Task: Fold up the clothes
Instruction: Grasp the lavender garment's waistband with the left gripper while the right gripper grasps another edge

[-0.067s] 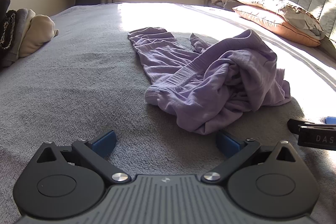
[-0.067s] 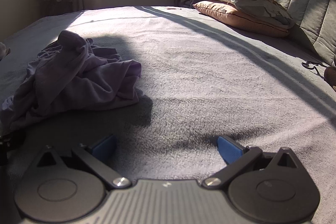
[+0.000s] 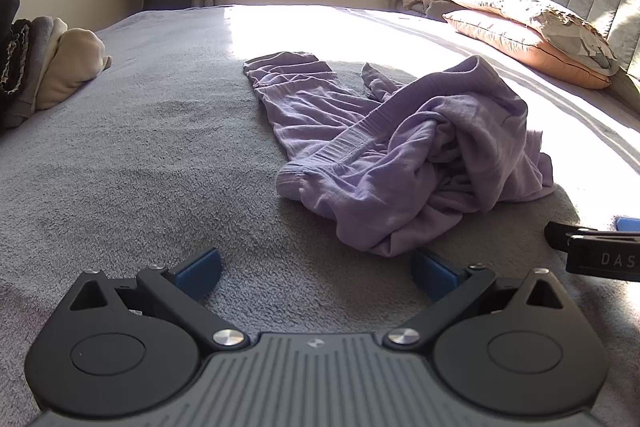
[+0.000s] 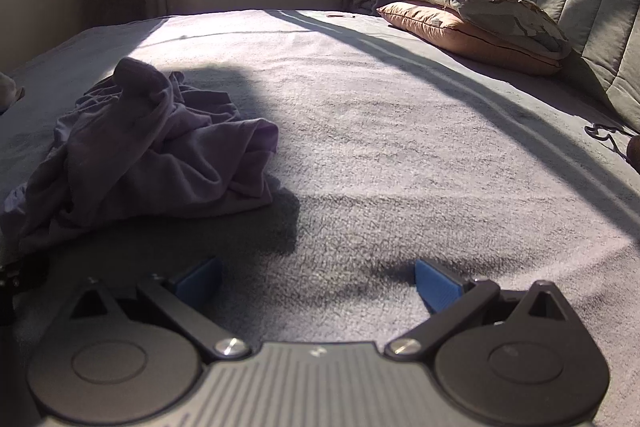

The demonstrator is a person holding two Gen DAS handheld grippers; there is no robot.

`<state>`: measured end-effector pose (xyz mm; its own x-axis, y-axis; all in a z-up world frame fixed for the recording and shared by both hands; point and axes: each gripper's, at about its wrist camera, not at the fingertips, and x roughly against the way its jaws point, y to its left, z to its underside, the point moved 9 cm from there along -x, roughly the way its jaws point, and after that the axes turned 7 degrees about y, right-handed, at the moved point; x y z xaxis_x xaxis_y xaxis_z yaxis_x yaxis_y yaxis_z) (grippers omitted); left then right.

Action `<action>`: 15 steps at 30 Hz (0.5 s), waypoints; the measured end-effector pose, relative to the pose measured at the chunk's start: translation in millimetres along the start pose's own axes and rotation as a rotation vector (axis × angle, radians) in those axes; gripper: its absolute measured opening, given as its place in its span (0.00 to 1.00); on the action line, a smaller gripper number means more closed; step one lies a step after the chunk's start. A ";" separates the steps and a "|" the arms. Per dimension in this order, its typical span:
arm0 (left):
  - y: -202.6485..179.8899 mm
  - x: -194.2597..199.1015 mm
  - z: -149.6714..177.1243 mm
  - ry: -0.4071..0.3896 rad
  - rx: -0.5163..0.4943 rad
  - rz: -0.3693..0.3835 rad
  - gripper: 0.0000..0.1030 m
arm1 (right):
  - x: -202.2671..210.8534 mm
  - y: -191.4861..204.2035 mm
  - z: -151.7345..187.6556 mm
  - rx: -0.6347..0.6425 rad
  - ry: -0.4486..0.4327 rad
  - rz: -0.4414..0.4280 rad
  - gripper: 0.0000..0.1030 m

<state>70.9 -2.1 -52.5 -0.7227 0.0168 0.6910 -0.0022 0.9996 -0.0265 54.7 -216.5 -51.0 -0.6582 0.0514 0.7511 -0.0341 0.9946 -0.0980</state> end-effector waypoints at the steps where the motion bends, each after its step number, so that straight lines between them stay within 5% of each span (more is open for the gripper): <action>1: -0.8 1.6 0.0 0.000 0.002 0.003 1.00 | 2.3 9.3 -4.5 0.041 -0.035 -0.016 1.00; 8: 1.5 7.5 -4.3 0.029 -0.013 0.041 1.00 | 16.0 73.1 -32.5 0.319 -0.245 -0.120 0.97; 10: 2.8 9.1 -5.8 0.031 -0.046 0.037 1.00 | 9.2 78.5 -38.8 0.321 -0.220 -0.141 0.65; 11: 5.1 9.6 -7.4 0.032 -0.052 0.028 0.99 | 5.8 75.7 -41.0 0.296 -0.185 -0.163 0.28; 12: 8.4 10.9 -9.7 0.028 -0.054 0.017 0.97 | 0.1 70.6 -44.7 0.258 -0.155 -0.197 0.12; 15: 11.7 16.6 -17.0 0.007 -0.057 0.023 0.92 | 1.5 54.9 -51.5 0.182 -0.152 -0.283 0.05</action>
<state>70.6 10.2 -29.1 -0.7170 0.0396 0.6960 0.0536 0.9986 -0.0017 90.6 -157.1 -21.7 -0.7072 -0.2507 0.6611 -0.3551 0.9345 -0.0255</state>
